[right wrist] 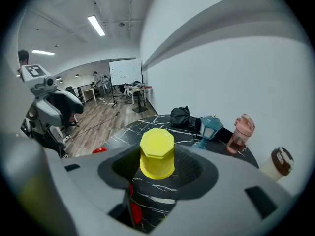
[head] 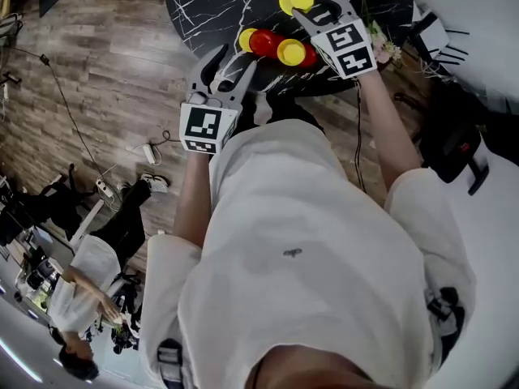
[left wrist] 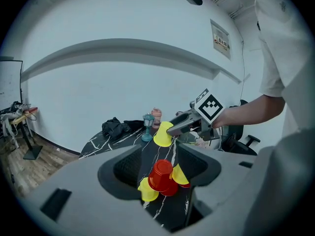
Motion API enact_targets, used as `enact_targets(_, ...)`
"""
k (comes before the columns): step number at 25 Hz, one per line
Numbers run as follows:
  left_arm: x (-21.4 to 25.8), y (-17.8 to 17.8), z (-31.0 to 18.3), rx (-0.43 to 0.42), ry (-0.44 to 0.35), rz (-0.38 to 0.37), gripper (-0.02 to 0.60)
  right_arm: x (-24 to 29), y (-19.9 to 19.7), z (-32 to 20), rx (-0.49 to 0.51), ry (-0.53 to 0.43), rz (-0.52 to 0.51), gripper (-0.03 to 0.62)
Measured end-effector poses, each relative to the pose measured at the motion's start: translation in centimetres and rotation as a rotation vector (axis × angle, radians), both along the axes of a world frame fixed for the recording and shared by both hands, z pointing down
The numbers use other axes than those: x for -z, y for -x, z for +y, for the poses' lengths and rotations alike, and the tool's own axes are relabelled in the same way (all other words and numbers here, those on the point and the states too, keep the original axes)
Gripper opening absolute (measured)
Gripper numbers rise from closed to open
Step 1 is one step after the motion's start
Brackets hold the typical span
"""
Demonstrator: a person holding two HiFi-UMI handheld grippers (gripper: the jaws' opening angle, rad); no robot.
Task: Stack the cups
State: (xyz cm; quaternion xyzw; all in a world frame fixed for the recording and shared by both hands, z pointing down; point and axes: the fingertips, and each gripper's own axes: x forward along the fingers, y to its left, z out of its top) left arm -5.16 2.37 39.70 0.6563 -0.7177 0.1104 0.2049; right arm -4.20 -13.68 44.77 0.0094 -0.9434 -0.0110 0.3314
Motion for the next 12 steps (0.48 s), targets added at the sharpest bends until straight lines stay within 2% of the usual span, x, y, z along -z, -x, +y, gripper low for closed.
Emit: enact_targets(12, 0.0, -0.4, 0.4, 0.019, -0.023, -0.004, 0.233, 4.2, -2.3, 4.7, 0.111, -0.026, -0.035, 0.219)
